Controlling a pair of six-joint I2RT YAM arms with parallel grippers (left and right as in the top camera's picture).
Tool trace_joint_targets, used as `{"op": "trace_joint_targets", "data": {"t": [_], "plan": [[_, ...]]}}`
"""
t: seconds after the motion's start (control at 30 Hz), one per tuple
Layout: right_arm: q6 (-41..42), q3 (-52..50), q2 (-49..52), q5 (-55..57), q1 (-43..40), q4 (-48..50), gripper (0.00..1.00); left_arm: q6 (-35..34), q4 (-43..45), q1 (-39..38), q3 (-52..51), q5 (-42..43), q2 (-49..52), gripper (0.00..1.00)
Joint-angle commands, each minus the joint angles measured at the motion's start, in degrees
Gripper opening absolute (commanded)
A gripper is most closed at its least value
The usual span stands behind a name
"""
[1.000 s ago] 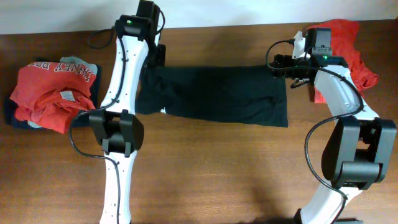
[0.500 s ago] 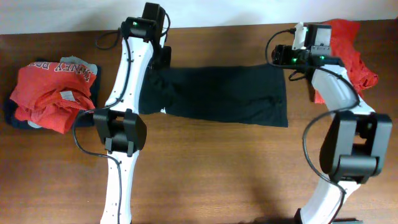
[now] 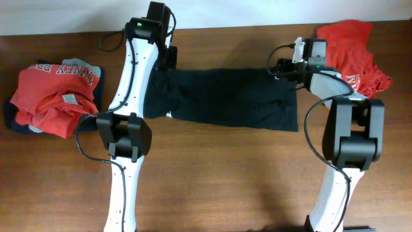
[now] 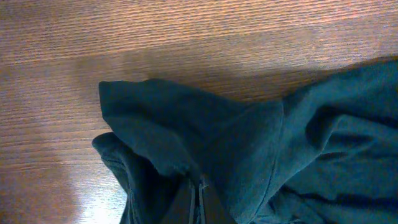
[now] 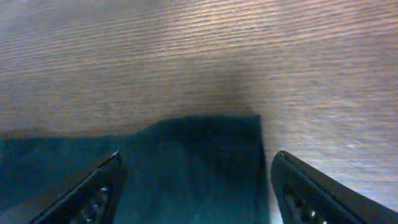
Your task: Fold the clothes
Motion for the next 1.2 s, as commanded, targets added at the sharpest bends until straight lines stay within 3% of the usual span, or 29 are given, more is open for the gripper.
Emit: {"op": "trace_joint_targets", "data": {"t": [0.0, 0.27, 0.33, 0.43, 0.53, 0.8, 1.17], "plan": [[0.0, 0.8, 2.7, 1.4, 1.4, 1.1, 0.76, -0.6, 0.2, -0.1, 0.7, 0.6, 0.9, 0.0], [1.0, 0.8, 3.9, 4.4, 1.6, 3.8, 0.69, -1.0, 2.0, -0.1, 0.7, 0.6, 0.9, 0.01], [1.0, 0.8, 3.9, 4.5, 1.6, 3.8, 0.58, -1.2, 2.9, -0.1, 0.7, 0.6, 0.9, 0.01], [1.0, 0.9, 3.8, 4.4, 1.5, 3.8, 0.28, -1.2, 3.7, -0.1, 0.7, 0.4, 0.9, 0.01], [1.0, 2.7, 3.5, 4.5, 1.4, 1.6, 0.15, -1.2, 4.7, 0.1, 0.7, 0.3, 0.9, 0.0], [1.0, 17.6, 2.9, 4.4, 0.6, -17.5, 0.04, -1.4, 8.0, 2.6, 0.7, 0.2, 0.9, 0.01], [3.7, 33.7, 2.6, 2.3, -1.1, -47.7, 0.04, -1.4, 7.1, 6.4, 0.7, 0.4, 0.9, 0.01]]}}
